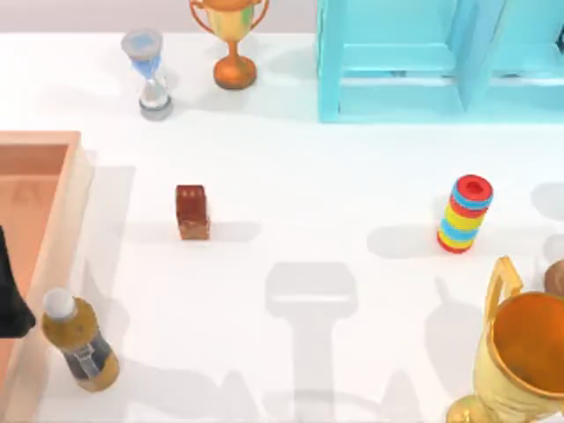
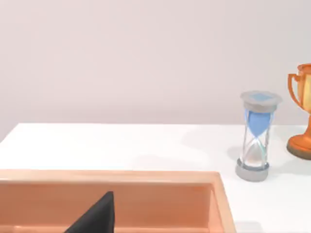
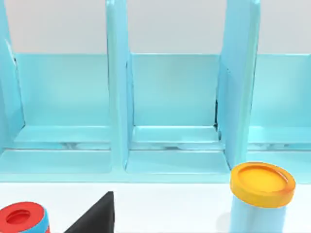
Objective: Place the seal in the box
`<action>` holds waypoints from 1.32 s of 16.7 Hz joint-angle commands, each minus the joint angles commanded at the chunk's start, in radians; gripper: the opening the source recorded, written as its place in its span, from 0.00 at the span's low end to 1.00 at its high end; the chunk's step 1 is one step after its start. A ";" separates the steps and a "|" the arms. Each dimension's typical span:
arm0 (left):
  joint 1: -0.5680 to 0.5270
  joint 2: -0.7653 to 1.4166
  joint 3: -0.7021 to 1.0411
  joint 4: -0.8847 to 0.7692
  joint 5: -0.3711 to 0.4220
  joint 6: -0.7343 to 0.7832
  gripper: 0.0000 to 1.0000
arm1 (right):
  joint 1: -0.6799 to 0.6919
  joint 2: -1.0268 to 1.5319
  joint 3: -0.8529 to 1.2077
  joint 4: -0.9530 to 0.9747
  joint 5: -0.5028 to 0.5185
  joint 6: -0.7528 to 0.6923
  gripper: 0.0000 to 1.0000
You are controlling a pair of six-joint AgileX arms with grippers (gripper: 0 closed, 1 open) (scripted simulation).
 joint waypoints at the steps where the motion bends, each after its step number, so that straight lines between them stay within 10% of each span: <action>1: 0.000 0.000 0.000 0.000 0.000 0.000 1.00 | 0.000 0.000 0.000 0.000 0.000 0.000 1.00; 10: -0.112 0.361 0.282 -0.191 0.036 -0.072 1.00 | 0.000 0.000 0.000 0.000 0.000 0.000 1.00; 22: -0.360 1.555 1.127 -1.011 0.044 -0.266 1.00 | 0.000 0.000 0.000 0.000 0.000 0.000 1.00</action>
